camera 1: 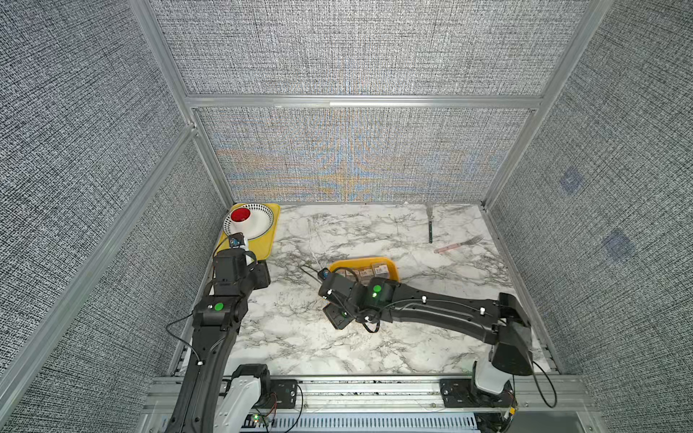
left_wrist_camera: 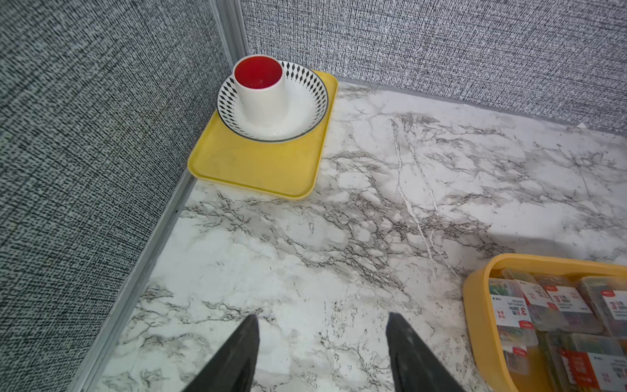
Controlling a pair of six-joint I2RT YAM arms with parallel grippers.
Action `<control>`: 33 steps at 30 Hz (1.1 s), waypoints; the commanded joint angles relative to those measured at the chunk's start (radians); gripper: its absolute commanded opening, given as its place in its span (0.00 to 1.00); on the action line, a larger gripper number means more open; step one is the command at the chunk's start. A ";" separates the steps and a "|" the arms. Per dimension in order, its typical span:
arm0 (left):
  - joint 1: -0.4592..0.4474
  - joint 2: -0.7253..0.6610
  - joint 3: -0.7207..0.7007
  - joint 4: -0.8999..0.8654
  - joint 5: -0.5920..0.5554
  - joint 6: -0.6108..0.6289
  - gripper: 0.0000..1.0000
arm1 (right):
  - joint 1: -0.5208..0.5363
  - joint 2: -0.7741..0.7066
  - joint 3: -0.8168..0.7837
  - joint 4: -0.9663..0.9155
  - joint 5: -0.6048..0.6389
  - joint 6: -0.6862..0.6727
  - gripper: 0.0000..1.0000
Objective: Take the paper clips out of the storage box
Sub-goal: Pick up the boxed paper clips from the storage box, then place the boxed paper clips at the center of the board.
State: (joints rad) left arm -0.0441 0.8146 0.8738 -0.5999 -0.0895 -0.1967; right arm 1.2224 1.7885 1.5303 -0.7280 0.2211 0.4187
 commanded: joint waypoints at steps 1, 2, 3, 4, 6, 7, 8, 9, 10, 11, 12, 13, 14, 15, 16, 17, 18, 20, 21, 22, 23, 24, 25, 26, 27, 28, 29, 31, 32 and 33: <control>0.001 -0.026 -0.011 0.057 -0.045 -0.008 0.63 | 0.023 0.065 0.042 -0.003 0.016 0.022 0.40; -0.001 -0.030 -0.013 0.059 -0.046 -0.009 0.64 | 0.031 0.094 0.062 -0.010 0.024 0.022 0.40; 0.001 -0.031 -0.015 0.059 -0.046 -0.009 0.64 | 0.037 0.121 0.079 -0.018 0.031 0.022 0.40; 0.001 -0.030 -0.015 0.059 -0.046 -0.008 0.64 | 0.042 0.150 0.100 -0.029 0.038 0.019 0.40; 0.000 -0.027 -0.013 0.059 -0.043 -0.010 0.64 | 0.051 0.199 0.141 -0.049 0.053 0.017 0.40; 0.001 -0.024 -0.013 0.058 -0.040 -0.010 0.64 | 0.055 0.221 0.158 -0.057 0.060 0.016 0.40; 0.001 -0.022 -0.012 0.058 -0.038 -0.010 0.64 | 0.055 0.239 0.172 -0.064 0.065 0.017 0.40; 0.000 -0.021 -0.010 0.058 -0.037 -0.010 0.64 | 0.055 0.252 0.182 -0.068 0.071 0.016 0.40; 0.001 -0.020 -0.010 0.057 -0.035 -0.010 0.64 | 0.055 0.267 0.193 -0.070 0.082 0.018 0.40; 0.001 -0.020 -0.010 0.056 -0.034 -0.012 0.64 | 0.055 0.281 0.206 -0.073 0.090 0.016 0.40; 0.000 -0.021 -0.010 0.056 -0.034 -0.012 0.64 | 0.054 0.295 0.219 -0.077 0.095 0.013 0.40; 0.000 -0.023 -0.010 0.055 -0.032 -0.012 0.64 | 0.054 0.312 0.237 -0.081 0.098 0.007 0.40; 0.001 -0.025 -0.010 0.057 -0.033 -0.012 0.64 | 0.054 0.328 0.256 -0.086 0.098 0.003 0.40; 0.001 -0.026 -0.010 0.057 -0.033 -0.012 0.64 | 0.052 0.343 0.273 -0.092 0.098 -0.002 0.41; 0.001 -0.028 -0.012 0.058 -0.033 -0.012 0.64 | 0.052 0.360 0.293 -0.099 0.099 -0.006 0.42; 0.001 -0.029 -0.012 0.058 -0.033 -0.012 0.64 | 0.051 0.376 0.311 -0.104 0.101 -0.010 0.42; 0.000 -0.031 -0.012 0.058 -0.032 -0.012 0.64 | 0.049 0.390 0.325 -0.110 0.101 -0.012 0.43; 0.001 -0.031 -0.012 0.058 -0.032 -0.013 0.64 | 0.042 0.420 0.354 -0.123 0.102 -0.015 0.44; 0.000 -0.031 -0.012 0.059 -0.032 -0.012 0.64 | 0.040 0.428 0.359 -0.126 0.100 -0.017 0.44; 0.001 -0.031 -0.012 0.060 -0.029 -0.013 0.64 | 0.039 0.435 0.366 -0.128 0.100 -0.018 0.45; 0.001 -0.031 -0.012 0.058 -0.027 -0.013 0.64 | 0.038 0.440 0.372 -0.131 0.098 -0.018 0.45; 0.001 -0.031 -0.012 0.059 -0.027 -0.013 0.64 | 0.038 0.443 0.376 -0.131 0.094 -0.018 0.45; 0.001 -0.031 -0.011 0.060 -0.025 -0.013 0.64 | 0.038 0.443 0.377 -0.130 0.088 -0.018 0.46; 0.001 -0.030 -0.013 0.060 -0.023 -0.014 0.64 | 0.038 0.443 0.377 -0.128 0.082 -0.020 0.47; 0.001 -0.031 -0.013 0.060 -0.022 -0.013 0.64 | 0.038 0.443 0.378 -0.126 0.076 -0.021 0.48; 0.001 -0.030 -0.013 0.061 -0.021 -0.013 0.64 | 0.038 0.446 0.380 -0.126 0.071 -0.021 0.49; 0.000 -0.030 -0.013 0.062 -0.020 -0.013 0.64 | 0.038 0.445 0.382 -0.126 0.067 -0.023 0.50; 0.000 -0.030 -0.013 0.064 -0.020 -0.013 0.64 | 0.039 0.446 0.383 -0.123 0.058 -0.026 0.53; 0.001 -0.031 -0.013 0.064 -0.018 -0.014 0.64 | 0.039 0.445 0.383 -0.121 0.053 -0.027 0.54; 0.001 -0.031 -0.013 0.063 -0.018 -0.014 0.64 | 0.040 0.445 0.385 -0.118 0.046 -0.027 0.54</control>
State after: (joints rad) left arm -0.0441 0.7845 0.8600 -0.5694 -0.1200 -0.2131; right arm 1.2594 2.2353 1.9057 -0.8406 0.2852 0.3992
